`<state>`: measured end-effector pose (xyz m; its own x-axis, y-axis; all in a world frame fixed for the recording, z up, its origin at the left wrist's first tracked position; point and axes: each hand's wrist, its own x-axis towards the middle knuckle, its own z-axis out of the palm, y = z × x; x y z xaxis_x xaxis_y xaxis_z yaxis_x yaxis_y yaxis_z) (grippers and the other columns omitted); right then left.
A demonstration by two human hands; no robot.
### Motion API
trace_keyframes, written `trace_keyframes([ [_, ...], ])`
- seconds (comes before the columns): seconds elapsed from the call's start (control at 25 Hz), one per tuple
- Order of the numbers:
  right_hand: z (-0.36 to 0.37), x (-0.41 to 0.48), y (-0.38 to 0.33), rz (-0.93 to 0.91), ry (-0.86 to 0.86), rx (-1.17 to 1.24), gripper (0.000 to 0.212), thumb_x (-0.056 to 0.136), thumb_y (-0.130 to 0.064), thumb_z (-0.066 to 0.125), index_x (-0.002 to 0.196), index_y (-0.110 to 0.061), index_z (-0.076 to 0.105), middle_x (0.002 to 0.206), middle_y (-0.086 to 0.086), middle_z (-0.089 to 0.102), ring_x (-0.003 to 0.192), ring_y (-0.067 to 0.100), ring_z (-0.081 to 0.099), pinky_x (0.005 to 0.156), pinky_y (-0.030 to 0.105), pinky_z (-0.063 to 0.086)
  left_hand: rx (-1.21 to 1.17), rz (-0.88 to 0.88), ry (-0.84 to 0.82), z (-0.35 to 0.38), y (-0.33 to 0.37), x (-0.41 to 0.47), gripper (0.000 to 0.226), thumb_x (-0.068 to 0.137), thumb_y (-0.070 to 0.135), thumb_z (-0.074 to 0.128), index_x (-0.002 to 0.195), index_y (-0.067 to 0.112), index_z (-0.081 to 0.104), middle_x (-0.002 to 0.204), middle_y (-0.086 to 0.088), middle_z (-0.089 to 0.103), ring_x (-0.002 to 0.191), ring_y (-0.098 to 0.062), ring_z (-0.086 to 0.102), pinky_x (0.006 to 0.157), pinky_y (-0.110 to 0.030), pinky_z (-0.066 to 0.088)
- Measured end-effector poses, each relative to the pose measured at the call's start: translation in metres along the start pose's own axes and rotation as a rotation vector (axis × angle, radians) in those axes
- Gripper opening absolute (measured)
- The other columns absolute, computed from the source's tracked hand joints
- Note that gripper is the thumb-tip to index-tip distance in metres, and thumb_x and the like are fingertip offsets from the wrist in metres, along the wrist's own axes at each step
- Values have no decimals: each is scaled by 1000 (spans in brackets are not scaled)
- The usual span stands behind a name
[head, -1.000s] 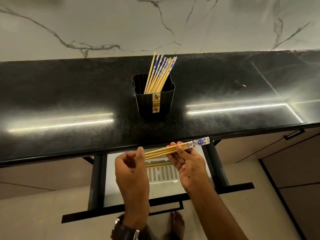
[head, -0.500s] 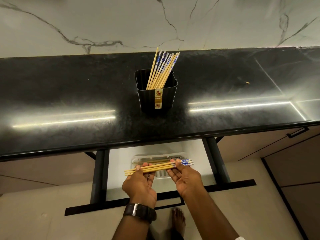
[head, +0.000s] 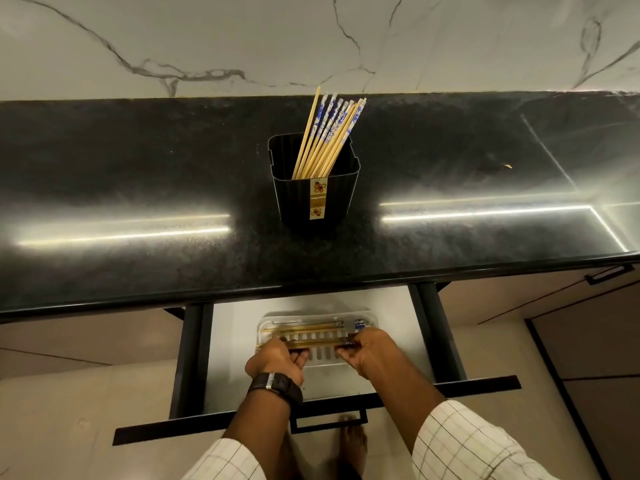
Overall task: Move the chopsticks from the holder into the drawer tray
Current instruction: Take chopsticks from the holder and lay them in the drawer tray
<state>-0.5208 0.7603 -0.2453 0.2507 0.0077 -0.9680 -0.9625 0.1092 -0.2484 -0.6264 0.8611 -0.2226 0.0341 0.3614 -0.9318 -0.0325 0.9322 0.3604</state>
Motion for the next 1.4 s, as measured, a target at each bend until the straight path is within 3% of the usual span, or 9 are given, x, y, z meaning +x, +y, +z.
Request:
trace_keyframes([
  [0.32, 6, 19, -3, 29, 67, 3, 34, 103, -7, 56, 136, -2, 56, 128, 25, 64, 113, 39, 66, 80, 49, 59, 26, -136, -51, 7, 9, 24, 38, 107, 10, 50, 145, 7, 53, 140, -24, 61, 125, -41, 61, 89, -52, 54],
  [0.6, 1, -26, -11, -32, -17, 27, 36, 101, 3, 54, 137, 5, 52, 134, 29, 60, 121, 40, 61, 103, 49, 53, 125, -145, -169, 1, 23, -2, 32, 104, 17, 57, 131, 0, 58, 130, -26, 60, 116, -39, 61, 95, -48, 53],
  [0.68, -4, -54, -11, -112, -69, 22, 30, 97, 6, 61, 127, 10, 59, 122, 31, 67, 108, 39, 69, 94, 44, 58, 181, -51, -267, 1, 32, -23, 29, 103, 21, 60, 119, -3, 65, 102, -23, 71, 95, -36, 69, 84, -45, 60],
  [0.8, -4, -105, -17, -364, -134, 7, 16, 94, -8, 71, 106, 3, 71, 92, 22, 78, 79, 29, 79, 67, 34, 64, 271, 322, -367, 11, 57, -59, 27, 102, 30, 63, 97, 5, 71, 71, -9, 72, 73, -27, 75, 66, -37, 63],
  [0.92, 15, -150, -48, -806, -174, -105, 13, 93, -23, 73, 96, -10, 74, 76, 7, 78, 64, 17, 75, 56, 23, 59, 342, 774, -382, 37, 92, -97, 27, 100, 38, 63, 91, 13, 69, 71, 2, 70, 68, -15, 73, 63, -29, 63],
  [1.04, 57, -168, -101, -1146, -114, -186, 10, 93, -24, 74, 94, -14, 74, 75, 3, 77, 66, 11, 73, 59, 21, 59, 413, 1052, -256, 78, 127, -113, 31, 97, 50, 62, 115, 24, 64, 102, 3, 71, 90, -16, 71, 70, -33, 65],
  [1.2, 129, -158, -173, -1256, 7, -239, 25, 89, -22, 78, 112, -14, 74, 90, -3, 76, 80, 6, 71, 84, 33, 63, 767, 1043, -207, 130, 163, -101, 72, 97, 61, 51, 154, 18, 38, 143, -10, 56, 121, -32, 63, 97, -52, 58],
  [1.32, 166, -143, -204, -1168, -65, -378, 46, 89, -29, 78, 130, -12, 65, 107, 0, 76, 96, 13, 74, 91, 35, 62, 859, 995, -260, 144, 167, -91, 40, 105, 37, 47, 136, 14, 53, 117, -11, 69, 91, -29, 75, 81, -50, 64],
  [1.4, 178, -136, -213, -1201, -57, -469, 26, 91, -31, 76, 109, -13, 72, 95, 0, 77, 86, 13, 76, 81, 35, 64, 826, 974, -306, 144, 163, -86, 25, 107, 26, 42, 123, 16, 58, 105, -9, 71, 74, -25, 76, 69, -45, 67],
])
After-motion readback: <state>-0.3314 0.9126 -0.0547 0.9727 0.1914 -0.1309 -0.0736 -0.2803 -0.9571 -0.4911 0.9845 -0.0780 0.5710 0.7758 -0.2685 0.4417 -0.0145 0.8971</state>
